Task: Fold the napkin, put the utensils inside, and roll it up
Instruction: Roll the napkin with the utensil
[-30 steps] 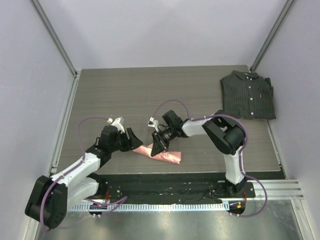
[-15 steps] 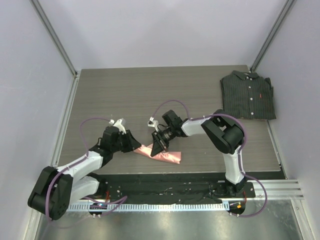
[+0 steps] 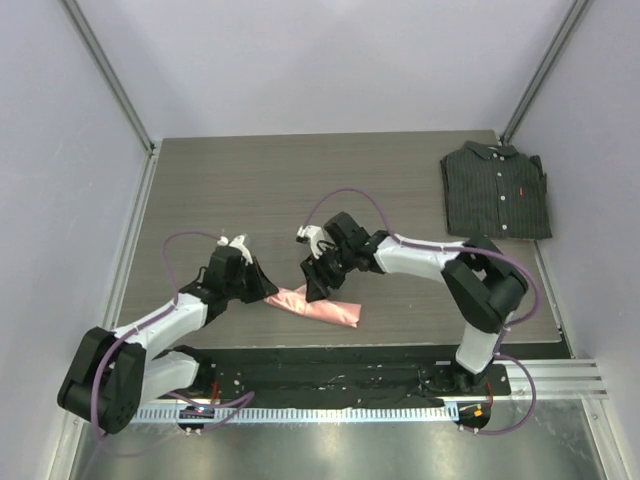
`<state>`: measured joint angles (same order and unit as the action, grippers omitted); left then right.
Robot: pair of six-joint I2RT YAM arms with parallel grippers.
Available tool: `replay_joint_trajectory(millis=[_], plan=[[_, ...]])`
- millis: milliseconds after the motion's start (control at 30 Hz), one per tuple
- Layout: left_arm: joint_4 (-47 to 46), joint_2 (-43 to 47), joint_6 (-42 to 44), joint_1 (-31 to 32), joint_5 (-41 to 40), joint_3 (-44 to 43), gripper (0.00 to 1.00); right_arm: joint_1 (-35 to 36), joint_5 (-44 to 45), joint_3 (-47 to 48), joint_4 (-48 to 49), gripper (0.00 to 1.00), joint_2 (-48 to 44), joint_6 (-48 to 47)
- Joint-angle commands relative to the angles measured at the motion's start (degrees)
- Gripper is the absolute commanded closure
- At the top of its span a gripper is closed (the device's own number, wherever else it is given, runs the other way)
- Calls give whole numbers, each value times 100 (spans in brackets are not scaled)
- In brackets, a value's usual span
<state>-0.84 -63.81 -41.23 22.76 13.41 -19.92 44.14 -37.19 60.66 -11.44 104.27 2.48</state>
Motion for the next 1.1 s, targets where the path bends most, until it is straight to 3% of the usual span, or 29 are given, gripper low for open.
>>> replay_joint_trajectory(millis=[0, 33, 133, 300, 800, 933, 967, 1033, 1067], plan=[[979, -157, 10, -18, -400, -582, 100, 778, 2379, -212, 79, 38, -986, -625], [1094, -288, 19, -9, -435, -670, 100, 954, 3253, -422, 211, 38, -1179, -800], [1498, -526, 63, -26, -339, -987, 100, 1623, 4488, -756, 721, 37, -1356, -1056], [1710, -1001, 151, -97, -190, -1303, 100, 2318, 5239, -881, 1285, 36, -1199, -1469], [1684, -1309, 203, -132, 153, -1506, 100, 2249, 4951, -811, 1303, 36, -434, -1655], [1631, -1318, 247, -132, 223, -1532, 100, 1941, 4232, -609, 812, 52, -328, -1488], [1605, -1292, 265, -132, 224, -1550, 98, 1897, 4063, -591, 758, 60, -320, -1444], [1613, -1205, 256, -132, 110, -1620, 88, 1774, 3387, -556, 556, 65, -311, -1330], [1674, -1152, 274, -149, 5, -1655, 72, 1713, 3202, -538, 477, 70, -302, -1294]])
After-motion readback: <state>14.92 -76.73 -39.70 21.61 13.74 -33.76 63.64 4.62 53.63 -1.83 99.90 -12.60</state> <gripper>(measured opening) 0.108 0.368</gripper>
